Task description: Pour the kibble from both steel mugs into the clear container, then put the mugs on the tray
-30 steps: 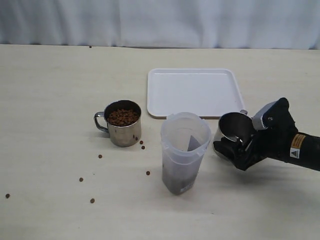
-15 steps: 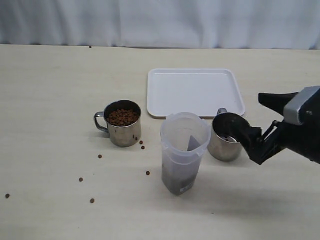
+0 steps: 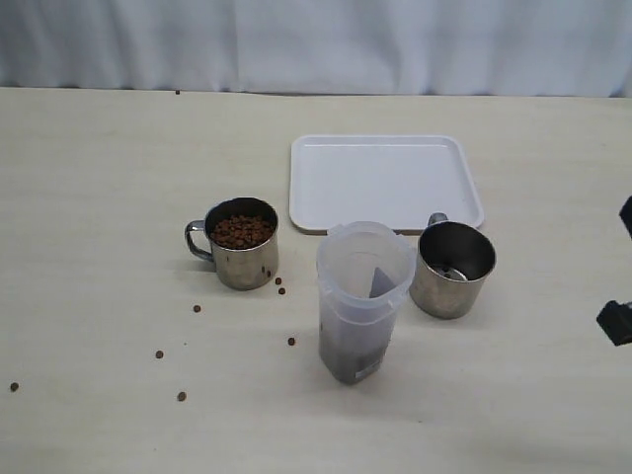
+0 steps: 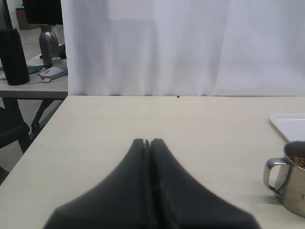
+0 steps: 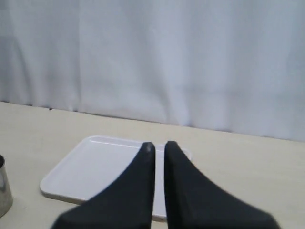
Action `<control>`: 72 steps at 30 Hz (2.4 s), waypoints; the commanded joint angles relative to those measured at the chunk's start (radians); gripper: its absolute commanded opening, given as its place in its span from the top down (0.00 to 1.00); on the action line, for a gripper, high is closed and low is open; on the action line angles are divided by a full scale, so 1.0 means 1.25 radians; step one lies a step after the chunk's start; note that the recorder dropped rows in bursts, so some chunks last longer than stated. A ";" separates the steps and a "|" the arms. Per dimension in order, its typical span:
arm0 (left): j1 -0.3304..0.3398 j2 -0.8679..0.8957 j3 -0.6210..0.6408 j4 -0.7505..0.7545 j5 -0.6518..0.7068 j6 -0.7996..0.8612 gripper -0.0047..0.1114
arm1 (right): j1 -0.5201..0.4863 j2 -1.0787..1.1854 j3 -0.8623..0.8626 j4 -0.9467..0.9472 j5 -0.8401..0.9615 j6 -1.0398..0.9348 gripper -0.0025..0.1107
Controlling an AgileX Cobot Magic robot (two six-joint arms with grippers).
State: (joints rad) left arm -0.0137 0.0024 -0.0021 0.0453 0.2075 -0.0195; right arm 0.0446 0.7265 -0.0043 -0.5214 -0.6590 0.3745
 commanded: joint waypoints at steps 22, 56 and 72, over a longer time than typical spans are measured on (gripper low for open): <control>0.001 -0.002 0.002 -0.002 -0.009 -0.003 0.96 | -0.006 -0.561 0.003 -0.978 0.291 1.120 0.93; 0.001 -0.002 0.002 -0.001 -0.009 -0.003 0.96 | 0.137 -0.581 0.003 -0.978 0.318 1.118 0.93; 0.001 -0.002 0.002 -0.001 -0.009 -0.003 0.96 | 0.171 -0.581 0.003 -0.123 0.497 0.702 0.93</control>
State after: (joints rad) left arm -0.0137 0.0024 -0.0021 0.0453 0.2075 -0.0195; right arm 0.2547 0.0035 -0.0043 -0.9968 -0.0972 1.6235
